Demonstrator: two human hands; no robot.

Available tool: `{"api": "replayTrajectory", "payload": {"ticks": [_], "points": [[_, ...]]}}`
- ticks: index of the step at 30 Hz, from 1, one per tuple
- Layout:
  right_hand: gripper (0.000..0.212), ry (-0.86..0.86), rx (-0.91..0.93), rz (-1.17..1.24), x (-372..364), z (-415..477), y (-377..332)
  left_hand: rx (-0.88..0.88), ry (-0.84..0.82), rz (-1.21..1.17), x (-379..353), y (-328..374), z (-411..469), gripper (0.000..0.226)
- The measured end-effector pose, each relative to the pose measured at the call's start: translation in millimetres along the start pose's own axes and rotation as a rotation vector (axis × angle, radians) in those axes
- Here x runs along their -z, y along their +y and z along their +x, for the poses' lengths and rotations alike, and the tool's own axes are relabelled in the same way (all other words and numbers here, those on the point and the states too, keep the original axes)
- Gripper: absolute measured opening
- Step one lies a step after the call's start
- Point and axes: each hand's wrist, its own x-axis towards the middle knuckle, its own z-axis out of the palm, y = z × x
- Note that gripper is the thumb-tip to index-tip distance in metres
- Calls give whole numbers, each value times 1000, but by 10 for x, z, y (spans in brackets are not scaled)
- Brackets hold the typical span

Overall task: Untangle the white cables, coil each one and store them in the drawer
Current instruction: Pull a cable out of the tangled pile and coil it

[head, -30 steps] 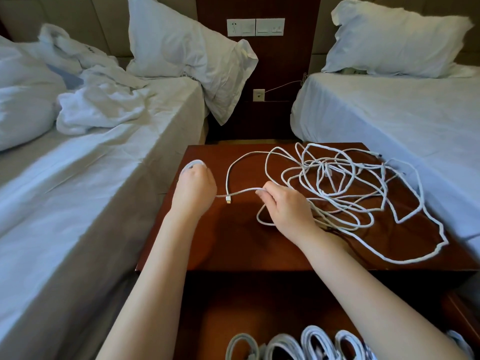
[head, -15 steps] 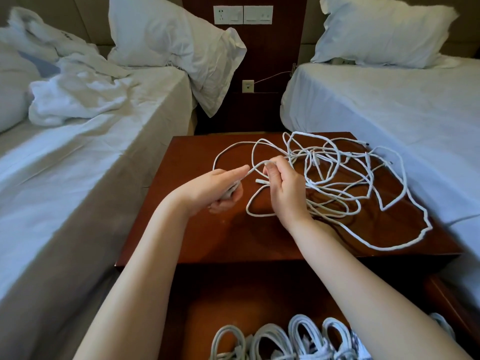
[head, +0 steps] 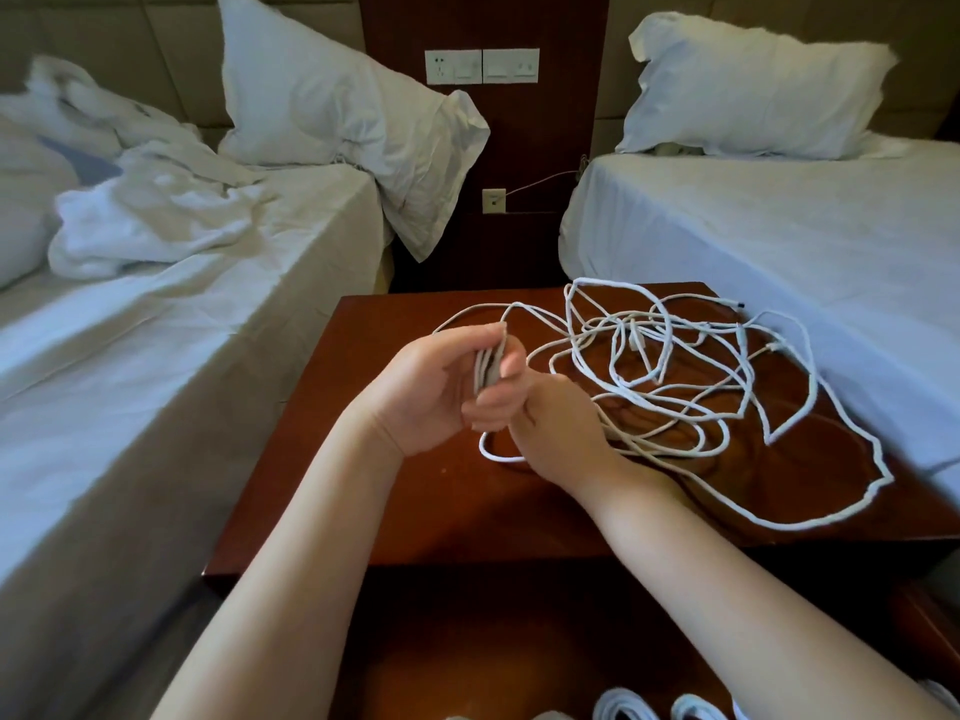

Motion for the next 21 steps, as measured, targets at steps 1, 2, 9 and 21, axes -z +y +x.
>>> {"api": "replayTrajectory", "payload": {"ticks": [1, 2, 9, 21], "points": [[29, -52, -25, -19, 13, 1, -10, -24, 21, -50, 6, -28, 20, 36], [29, -100, -48, -11, 35, 1, -26, -53, 51, -88, 16, -56, 35, 33], [19, -127, 25, -50, 98, -1, -187, -285, 354, -196, -40, -111, 97, 20], [29, -284, 43, -120, 83, -22, -212, -705, 1053, 88, 226, 23, 5, 31]]}}
